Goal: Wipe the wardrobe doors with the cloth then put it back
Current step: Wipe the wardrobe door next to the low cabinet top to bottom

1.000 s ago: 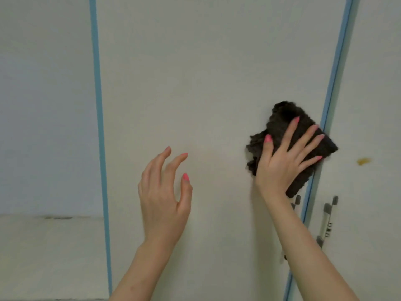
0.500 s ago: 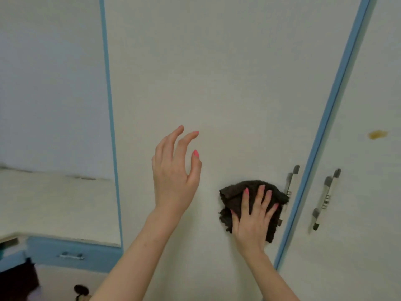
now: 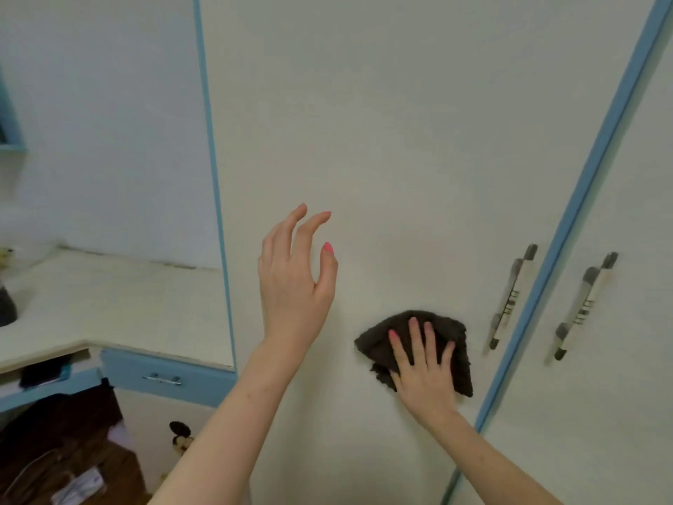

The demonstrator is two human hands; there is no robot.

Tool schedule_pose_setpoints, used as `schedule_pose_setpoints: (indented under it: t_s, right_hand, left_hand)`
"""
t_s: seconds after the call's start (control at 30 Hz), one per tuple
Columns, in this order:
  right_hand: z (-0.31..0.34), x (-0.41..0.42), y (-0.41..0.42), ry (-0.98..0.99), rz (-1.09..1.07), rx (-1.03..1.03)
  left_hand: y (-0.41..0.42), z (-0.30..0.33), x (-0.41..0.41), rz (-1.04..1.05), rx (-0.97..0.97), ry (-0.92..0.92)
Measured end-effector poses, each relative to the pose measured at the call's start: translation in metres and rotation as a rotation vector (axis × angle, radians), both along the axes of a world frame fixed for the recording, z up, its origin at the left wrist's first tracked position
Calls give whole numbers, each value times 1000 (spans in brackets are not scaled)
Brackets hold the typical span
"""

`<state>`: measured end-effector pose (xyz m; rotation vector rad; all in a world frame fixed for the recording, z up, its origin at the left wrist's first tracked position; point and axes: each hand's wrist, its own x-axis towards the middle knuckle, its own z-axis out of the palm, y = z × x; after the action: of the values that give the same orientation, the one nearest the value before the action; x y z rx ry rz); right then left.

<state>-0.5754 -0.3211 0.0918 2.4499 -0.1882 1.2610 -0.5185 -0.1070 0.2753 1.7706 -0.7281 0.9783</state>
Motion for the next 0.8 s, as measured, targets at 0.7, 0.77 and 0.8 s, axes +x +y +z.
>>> schedule_pose_setpoints:
  t_s: [0.7, 0.77, 0.8]
  right_hand:
    - [10, 27, 31, 476, 84, -671]
    - [17, 30, 34, 532, 73, -753]
    - [32, 34, 36, 526, 112, -815]
  left_hand:
    - [31, -6, 18, -163, -44, 20]
    - [44, -3, 26, -169, -56, 41]
    - [48, -1, 31, -169, -62, 52]
